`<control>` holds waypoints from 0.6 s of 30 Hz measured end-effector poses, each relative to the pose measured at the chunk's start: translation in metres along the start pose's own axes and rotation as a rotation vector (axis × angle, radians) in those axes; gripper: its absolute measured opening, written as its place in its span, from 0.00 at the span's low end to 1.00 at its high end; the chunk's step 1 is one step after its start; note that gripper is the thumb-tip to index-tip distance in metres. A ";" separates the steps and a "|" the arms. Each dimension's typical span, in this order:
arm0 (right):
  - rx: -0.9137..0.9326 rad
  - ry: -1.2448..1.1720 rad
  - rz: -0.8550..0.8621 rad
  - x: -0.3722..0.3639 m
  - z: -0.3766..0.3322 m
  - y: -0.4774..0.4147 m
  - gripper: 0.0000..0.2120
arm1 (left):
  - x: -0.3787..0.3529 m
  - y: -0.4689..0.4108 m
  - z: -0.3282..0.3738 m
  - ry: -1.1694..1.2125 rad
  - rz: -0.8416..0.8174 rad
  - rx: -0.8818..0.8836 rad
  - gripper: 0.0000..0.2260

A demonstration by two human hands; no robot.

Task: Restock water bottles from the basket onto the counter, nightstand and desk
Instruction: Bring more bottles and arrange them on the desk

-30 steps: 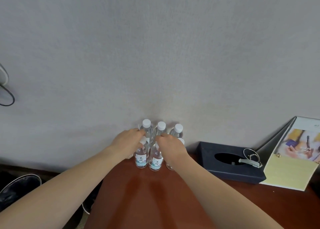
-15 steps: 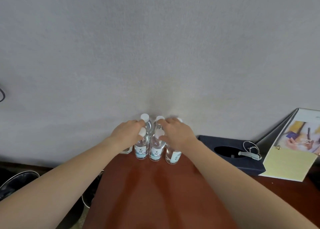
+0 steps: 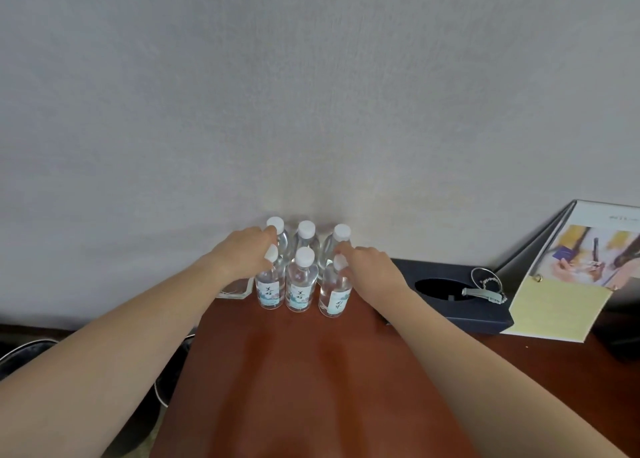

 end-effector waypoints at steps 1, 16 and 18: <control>-0.010 -0.002 0.024 -0.002 -0.001 0.000 0.20 | 0.000 0.000 0.000 0.008 -0.001 0.005 0.18; -0.170 -0.065 0.123 -0.013 -0.008 -0.007 0.23 | -0.006 0.005 0.007 0.027 0.016 0.058 0.18; -0.168 -0.043 0.133 -0.015 -0.009 -0.005 0.24 | -0.006 0.006 0.006 0.030 0.015 0.066 0.18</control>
Point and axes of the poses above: each hand's wrist, its own y-axis away from the middle knuckle, its own x-axis out of the back of the hand, z = x × y, the point moved 4 cm from there along -y, towards the middle knuckle, and after that the axes turned 6 degrees about y, right-handed, at the moved point
